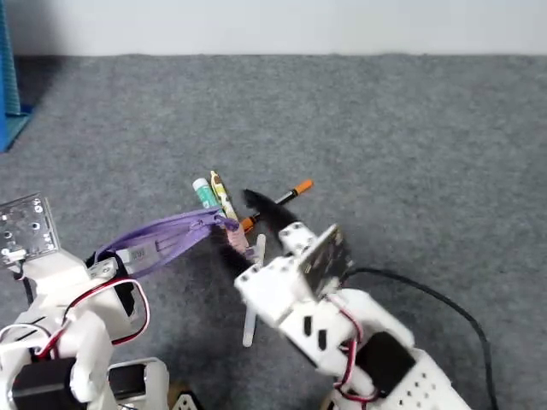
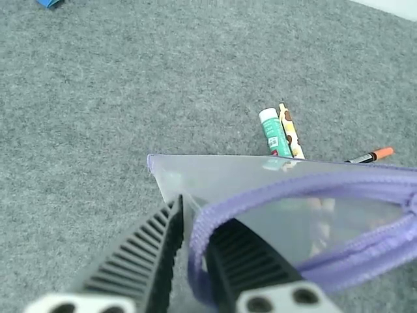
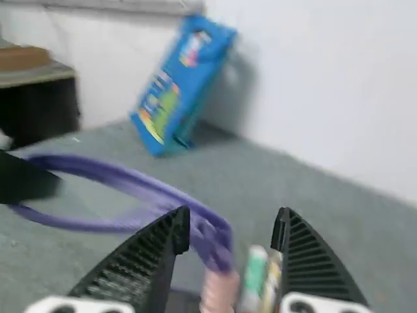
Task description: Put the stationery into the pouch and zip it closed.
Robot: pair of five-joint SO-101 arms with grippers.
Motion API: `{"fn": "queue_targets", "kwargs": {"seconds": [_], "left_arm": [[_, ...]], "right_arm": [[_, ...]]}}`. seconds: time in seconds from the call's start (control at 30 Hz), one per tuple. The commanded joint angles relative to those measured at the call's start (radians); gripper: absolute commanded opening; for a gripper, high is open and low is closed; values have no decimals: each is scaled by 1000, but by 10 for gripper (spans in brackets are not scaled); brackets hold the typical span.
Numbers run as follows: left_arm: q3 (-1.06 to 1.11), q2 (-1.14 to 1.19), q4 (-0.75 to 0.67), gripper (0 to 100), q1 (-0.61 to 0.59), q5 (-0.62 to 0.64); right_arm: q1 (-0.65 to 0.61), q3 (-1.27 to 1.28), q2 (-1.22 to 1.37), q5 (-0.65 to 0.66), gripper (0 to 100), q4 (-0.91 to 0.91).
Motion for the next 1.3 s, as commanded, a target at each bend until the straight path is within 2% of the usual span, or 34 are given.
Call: {"fn": "queue_targets", "kwargs": {"seconds": [0.0,0.17,0.4,0.9,1.27], "left_arm": [[-59,14,0,12,-5,49],[-61,14,0,12,-9,68],[-81,14,-15,12,-157,64],[-73,14,-11,12,-155,63],[-71,14,9,12,-155,63]], "right_arm": [[119,-69,-13,-83,202,153],[216,-54,42,-161,202,271],[228,-57,283,-219,202,337],[228,-304,878,-327,202,329],[223,-509,1193,-411,202,329]]}}
